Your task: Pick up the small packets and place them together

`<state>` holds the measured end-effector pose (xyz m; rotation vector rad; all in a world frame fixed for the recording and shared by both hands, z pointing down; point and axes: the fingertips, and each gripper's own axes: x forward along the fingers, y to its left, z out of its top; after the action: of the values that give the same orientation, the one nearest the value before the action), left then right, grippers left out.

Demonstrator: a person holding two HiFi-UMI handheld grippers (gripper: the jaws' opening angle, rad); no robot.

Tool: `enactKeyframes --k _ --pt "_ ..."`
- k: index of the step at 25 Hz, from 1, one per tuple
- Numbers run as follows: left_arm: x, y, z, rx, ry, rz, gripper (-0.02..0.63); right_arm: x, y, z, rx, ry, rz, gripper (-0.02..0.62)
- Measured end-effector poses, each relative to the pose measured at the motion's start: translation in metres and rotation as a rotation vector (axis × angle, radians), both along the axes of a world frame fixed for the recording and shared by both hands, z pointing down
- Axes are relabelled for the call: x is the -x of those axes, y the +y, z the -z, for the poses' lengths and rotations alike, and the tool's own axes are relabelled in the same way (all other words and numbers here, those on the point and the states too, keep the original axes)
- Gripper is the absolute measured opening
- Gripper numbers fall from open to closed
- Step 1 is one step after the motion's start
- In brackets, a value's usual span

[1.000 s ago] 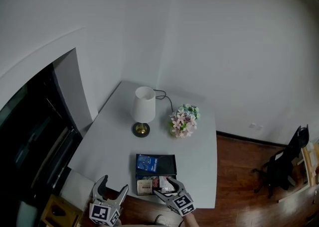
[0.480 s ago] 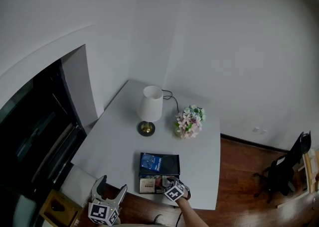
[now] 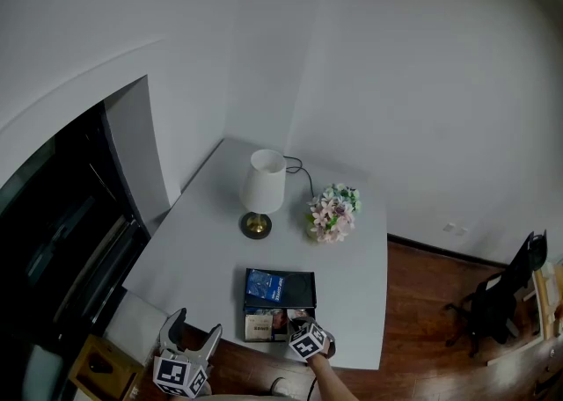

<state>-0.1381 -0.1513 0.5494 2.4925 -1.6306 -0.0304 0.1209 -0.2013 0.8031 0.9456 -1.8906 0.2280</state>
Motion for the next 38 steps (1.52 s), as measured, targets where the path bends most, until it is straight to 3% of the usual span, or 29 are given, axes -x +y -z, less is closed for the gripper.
enactKeyframes --k 10,13,17,23,29,32,33,34,35,38 --pt "-0.013 -0.005 -0.005 0.009 0.011 -0.027 0.354 0.009 0.028 0.117 -0.181 -0.339 -0.128 0.017" --pt "-0.013 -0.006 -0.006 0.01 0.009 -0.03 0.354 0.002 0.011 0.155 -0.308 -0.322 -0.134 0.017" --pt "-0.012 -0.006 -0.007 0.014 0.006 -0.027 0.354 -0.01 -0.037 0.163 -0.417 -0.15 -0.102 0.017" --pt "-0.013 -0.002 -0.003 0.01 -0.006 -0.023 0.351 -0.017 -0.081 0.099 -0.33 0.057 -0.072 0.018" --pt "-0.005 -0.001 -0.003 0.012 -0.015 -0.008 0.351 0.002 -0.085 0.045 -0.15 0.002 -0.122 0.056" --pt "-0.007 0.001 -0.003 0.01 -0.013 -0.011 0.351 0.009 -0.086 0.038 -0.122 -0.057 -0.138 0.069" --pt "-0.007 0.001 -0.003 0.01 -0.013 -0.013 0.351 0.011 -0.086 0.04 -0.129 -0.079 -0.138 0.146" --pt "-0.006 0.002 -0.003 0.011 -0.012 -0.013 0.351 0.013 -0.087 0.044 -0.141 -0.103 -0.139 0.297" --pt "-0.006 0.002 -0.003 0.013 -0.01 -0.014 0.351 0.014 -0.086 0.05 -0.158 -0.129 -0.142 0.401" --pt "-0.005 0.001 -0.002 0.012 0.008 -0.014 0.351 0.017 -0.076 0.084 -0.238 -0.242 -0.156 0.407"
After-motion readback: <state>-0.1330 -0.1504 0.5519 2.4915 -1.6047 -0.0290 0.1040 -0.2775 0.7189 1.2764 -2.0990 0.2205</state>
